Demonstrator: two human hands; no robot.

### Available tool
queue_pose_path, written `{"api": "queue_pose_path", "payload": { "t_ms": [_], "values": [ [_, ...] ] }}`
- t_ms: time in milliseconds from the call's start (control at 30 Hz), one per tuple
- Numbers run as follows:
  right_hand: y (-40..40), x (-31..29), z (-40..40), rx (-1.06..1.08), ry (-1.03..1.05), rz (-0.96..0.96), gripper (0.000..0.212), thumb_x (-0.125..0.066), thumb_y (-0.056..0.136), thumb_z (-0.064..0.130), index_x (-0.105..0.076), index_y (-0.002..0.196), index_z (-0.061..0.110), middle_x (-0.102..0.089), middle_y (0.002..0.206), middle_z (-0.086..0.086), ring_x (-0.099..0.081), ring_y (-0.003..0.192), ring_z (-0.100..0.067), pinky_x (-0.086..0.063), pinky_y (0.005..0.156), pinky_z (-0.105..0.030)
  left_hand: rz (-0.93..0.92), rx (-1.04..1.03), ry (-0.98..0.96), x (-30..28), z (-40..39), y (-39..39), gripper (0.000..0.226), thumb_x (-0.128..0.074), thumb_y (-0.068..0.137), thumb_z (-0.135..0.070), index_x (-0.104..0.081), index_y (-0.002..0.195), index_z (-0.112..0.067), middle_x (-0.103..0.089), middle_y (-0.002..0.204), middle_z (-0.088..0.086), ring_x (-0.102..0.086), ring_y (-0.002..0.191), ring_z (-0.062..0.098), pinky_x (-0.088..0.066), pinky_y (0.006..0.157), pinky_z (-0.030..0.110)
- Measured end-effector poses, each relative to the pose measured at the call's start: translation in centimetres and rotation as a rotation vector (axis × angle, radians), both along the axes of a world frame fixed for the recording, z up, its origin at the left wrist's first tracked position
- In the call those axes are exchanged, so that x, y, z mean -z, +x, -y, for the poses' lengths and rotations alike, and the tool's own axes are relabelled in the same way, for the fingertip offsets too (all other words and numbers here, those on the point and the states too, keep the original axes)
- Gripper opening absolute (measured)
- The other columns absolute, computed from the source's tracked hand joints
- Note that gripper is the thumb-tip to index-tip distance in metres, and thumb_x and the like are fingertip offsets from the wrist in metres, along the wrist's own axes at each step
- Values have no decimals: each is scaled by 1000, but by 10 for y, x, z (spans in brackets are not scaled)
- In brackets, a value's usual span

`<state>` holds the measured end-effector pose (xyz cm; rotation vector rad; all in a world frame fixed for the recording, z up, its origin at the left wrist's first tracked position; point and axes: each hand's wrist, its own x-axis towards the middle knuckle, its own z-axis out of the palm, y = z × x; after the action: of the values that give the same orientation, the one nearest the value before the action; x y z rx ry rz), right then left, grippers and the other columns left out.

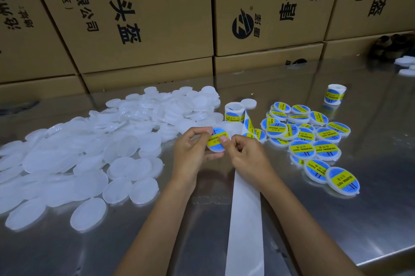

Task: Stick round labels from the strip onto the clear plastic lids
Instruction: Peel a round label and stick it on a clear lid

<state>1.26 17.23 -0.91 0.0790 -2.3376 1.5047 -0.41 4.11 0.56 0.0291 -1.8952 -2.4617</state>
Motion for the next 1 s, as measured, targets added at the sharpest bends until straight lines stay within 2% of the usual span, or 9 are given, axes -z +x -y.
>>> {"api": "queue_pose_path", "payload": {
  "t_ms": [233,367,433,533,633,700,833,900,1000],
  "values": [
    [-3,-1,-7,80,-41,-8,49,-55,100,30,-50,66,-4,-39,57,-4,-35,58,-14,-29,56,-30,-7,263,155,3,0,-2,38,-54,97,10,-61,130,-6,-70,123,16,-73,104,25,-60,80,29],
    [-7,1,-12,166,-143,3,48,-54,101,30,-53,60,4,-51,57,-12,-46,58,-17,-40,62,-35,-28,293,63,9,-2,-3,56,-63,91,7,-57,136,-25,-74,119,4,-71,108,22,-57,92,32],
    [-12,2,-18,284,-237,25,46,-53,100,33,-60,66,3,-61,61,-12,-53,59,-15,-46,65,-36,-56,199,-65,12,-1,-5,53,-65,91,4,-58,134,-26,-75,114,0,-72,103,16,-57,91,30],
    [-17,5,-33,447,-441,68,43,-51,100,35,-65,66,13,-66,58,3,-56,58,-11,-45,63,-30,-162,44,-394,18,0,-11,42,-56,93,6,-63,123,-23,-72,105,-3,-69,93,12,-55,80,16],
    [-19,5,-43,503,-652,96,41,-50,101,35,-67,70,13,-69,68,-6,-52,58,-18,-43,61,-34,-265,3,-650,24,1,-12,42,-50,91,6,-63,121,-21,-67,106,-6,-62,95,11,-49,84,13],
    [-20,4,-46,514,-673,124,37,-51,101,35,-69,77,12,-70,69,-6,-53,56,-21,-46,58,-34,-340,15,-803,27,0,-12,43,-51,91,2,-63,127,-19,-65,117,-5,-58,101,8,-45,90,14],
    [-20,4,-45,489,-683,142,30,-52,101,28,-69,85,9,-69,64,-3,-51,47,-19,-48,52,-32,-474,92,-1102,32,-6,-16,44,-54,98,-11,-54,142,-15,-50,144,2,-37,133,16,-28,112,23],
    [-20,4,-44,484,-678,141,25,-51,98,20,-69,86,7,-67,61,-1,-49,44,-17,-47,49,-31,-489,104,-1260,33,-9,-17,42,-52,100,-21,-54,143,-15,-47,146,4,-36,134,21,-27,113,30],
    [-19,4,-43,463,-660,131,22,-48,93,10,-68,85,8,-68,69,-6,-48,48,-20,-45,51,-30,-479,79,-1308,33,-10,-17,36,-53,100,-24,-63,133,-15,-50,140,5,-39,131,23,-32,110,34]
  ]
}}
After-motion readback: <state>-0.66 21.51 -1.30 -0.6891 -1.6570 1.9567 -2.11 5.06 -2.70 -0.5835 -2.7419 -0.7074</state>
